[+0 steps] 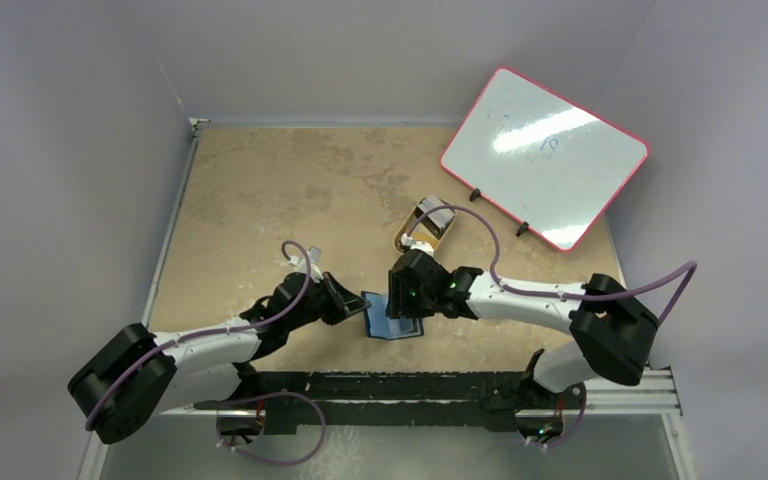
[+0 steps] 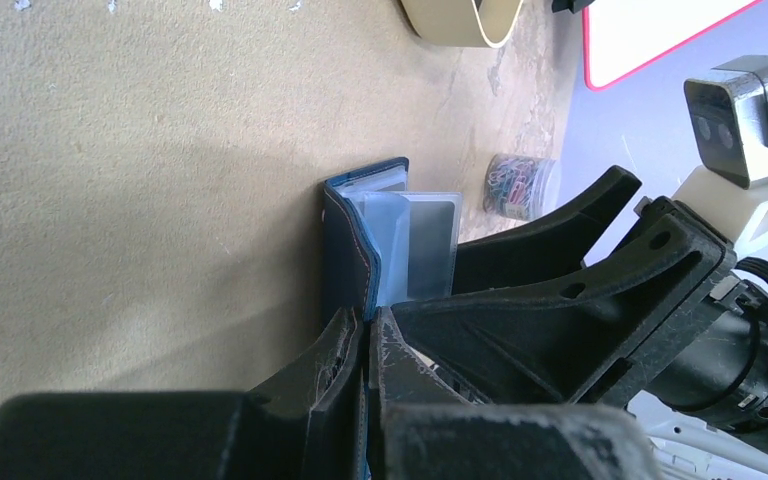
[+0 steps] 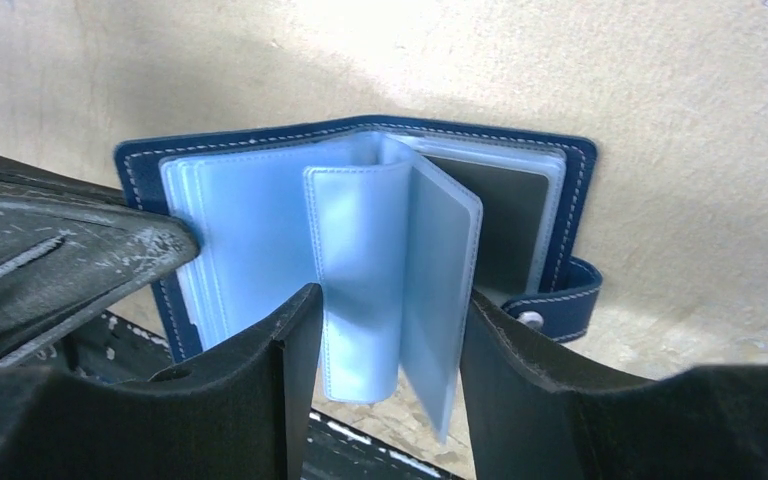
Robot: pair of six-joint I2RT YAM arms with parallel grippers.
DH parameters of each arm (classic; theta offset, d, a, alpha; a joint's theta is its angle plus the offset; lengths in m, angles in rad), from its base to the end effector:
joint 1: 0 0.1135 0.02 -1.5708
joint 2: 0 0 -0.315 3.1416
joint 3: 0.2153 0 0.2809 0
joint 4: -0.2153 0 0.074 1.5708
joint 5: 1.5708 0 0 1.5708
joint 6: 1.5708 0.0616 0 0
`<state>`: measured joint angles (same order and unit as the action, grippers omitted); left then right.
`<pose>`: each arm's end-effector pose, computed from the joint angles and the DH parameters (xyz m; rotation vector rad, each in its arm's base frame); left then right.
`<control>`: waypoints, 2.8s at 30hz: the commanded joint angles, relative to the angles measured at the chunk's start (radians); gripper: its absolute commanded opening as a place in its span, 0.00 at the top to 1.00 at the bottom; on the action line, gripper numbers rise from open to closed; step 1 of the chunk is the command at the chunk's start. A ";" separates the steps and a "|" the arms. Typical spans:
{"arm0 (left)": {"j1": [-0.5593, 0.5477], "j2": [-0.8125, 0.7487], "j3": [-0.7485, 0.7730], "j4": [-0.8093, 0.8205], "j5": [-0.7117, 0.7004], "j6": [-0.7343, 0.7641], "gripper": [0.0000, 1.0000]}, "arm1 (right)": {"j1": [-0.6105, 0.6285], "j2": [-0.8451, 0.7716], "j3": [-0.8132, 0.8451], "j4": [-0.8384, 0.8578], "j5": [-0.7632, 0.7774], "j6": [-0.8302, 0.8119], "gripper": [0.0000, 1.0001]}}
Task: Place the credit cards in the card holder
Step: Turn over the card slot in the card holder, then pick up the credit card from the storage box.
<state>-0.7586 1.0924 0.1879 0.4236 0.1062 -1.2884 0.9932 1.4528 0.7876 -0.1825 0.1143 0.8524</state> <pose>0.1491 -0.1504 0.1519 -0.5419 2.2865 -1.2807 0.1835 0.2687 0.2028 -0.1236 2.5326 0.6768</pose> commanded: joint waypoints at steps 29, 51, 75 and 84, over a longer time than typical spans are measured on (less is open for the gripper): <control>0.002 0.036 0.073 -0.109 0.065 0.193 1.00 | -0.381 -0.006 0.345 -0.077 0.190 -0.702 0.37; 0.003 0.048 0.080 -0.104 0.081 0.202 1.00 | -0.422 0.447 0.607 -0.049 0.409 -0.901 0.36; 0.003 0.072 0.077 -0.070 0.084 0.187 1.00 | -0.423 0.408 0.608 -0.072 0.446 -0.898 0.61; 0.004 0.062 0.068 -0.074 0.071 0.182 1.00 | -0.423 0.394 0.625 -0.090 0.427 -0.895 0.76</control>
<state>-0.7586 1.1652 0.2443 0.3153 0.1833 -1.1069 0.5785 1.9152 1.3632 -0.2535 0.5236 -0.0444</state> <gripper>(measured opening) 0.019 0.264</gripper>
